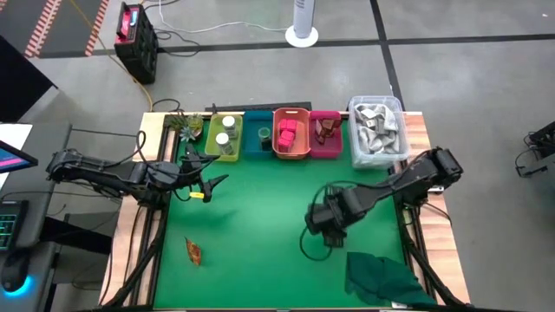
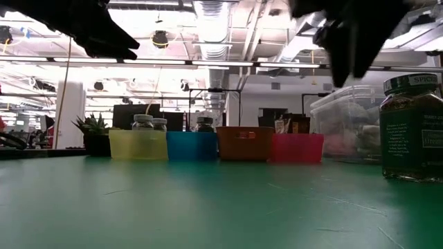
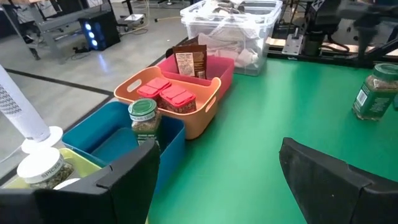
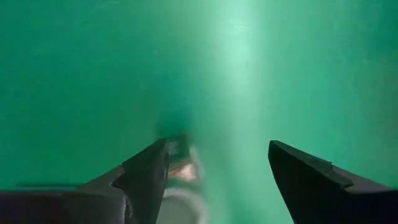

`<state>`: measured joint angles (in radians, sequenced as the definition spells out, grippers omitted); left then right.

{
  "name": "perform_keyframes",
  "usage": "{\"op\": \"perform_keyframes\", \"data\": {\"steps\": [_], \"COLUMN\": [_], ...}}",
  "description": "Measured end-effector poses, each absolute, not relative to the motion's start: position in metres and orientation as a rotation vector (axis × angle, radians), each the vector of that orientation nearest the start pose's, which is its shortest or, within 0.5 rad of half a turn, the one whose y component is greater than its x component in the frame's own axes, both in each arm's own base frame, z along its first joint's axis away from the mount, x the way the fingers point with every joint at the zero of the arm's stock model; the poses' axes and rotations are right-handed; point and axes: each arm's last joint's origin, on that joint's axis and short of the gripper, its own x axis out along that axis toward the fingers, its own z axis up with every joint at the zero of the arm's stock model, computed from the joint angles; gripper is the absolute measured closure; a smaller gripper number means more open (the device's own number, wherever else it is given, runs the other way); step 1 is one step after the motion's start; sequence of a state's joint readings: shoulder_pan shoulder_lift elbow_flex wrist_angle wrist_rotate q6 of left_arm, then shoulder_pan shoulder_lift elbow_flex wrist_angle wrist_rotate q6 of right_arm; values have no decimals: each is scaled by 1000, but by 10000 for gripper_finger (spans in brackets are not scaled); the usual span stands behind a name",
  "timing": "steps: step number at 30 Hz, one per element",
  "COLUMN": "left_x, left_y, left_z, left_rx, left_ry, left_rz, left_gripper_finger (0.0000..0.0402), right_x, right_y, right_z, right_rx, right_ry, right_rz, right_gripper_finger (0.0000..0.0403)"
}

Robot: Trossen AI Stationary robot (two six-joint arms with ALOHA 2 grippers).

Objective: Sort spices by type
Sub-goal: Put the green seasoning bottle into the blue bin

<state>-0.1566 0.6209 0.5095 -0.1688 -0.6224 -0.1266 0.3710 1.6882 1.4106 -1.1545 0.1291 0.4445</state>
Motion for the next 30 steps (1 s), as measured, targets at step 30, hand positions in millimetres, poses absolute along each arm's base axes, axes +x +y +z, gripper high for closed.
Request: {"op": "perform_keyframes", "data": {"steps": [30], "left_x": [144], "left_y": [-6], "left_z": [266], "left_rx": [-26], "left_ry": [213], "left_rz": [481], "left_gripper_finger": [84], "right_x": [257], "right_y": [145], "right_z": [205], "right_rx": [-37], "right_ry": [1504], "right_rz": [-176], "right_gripper_finger": [61]}}
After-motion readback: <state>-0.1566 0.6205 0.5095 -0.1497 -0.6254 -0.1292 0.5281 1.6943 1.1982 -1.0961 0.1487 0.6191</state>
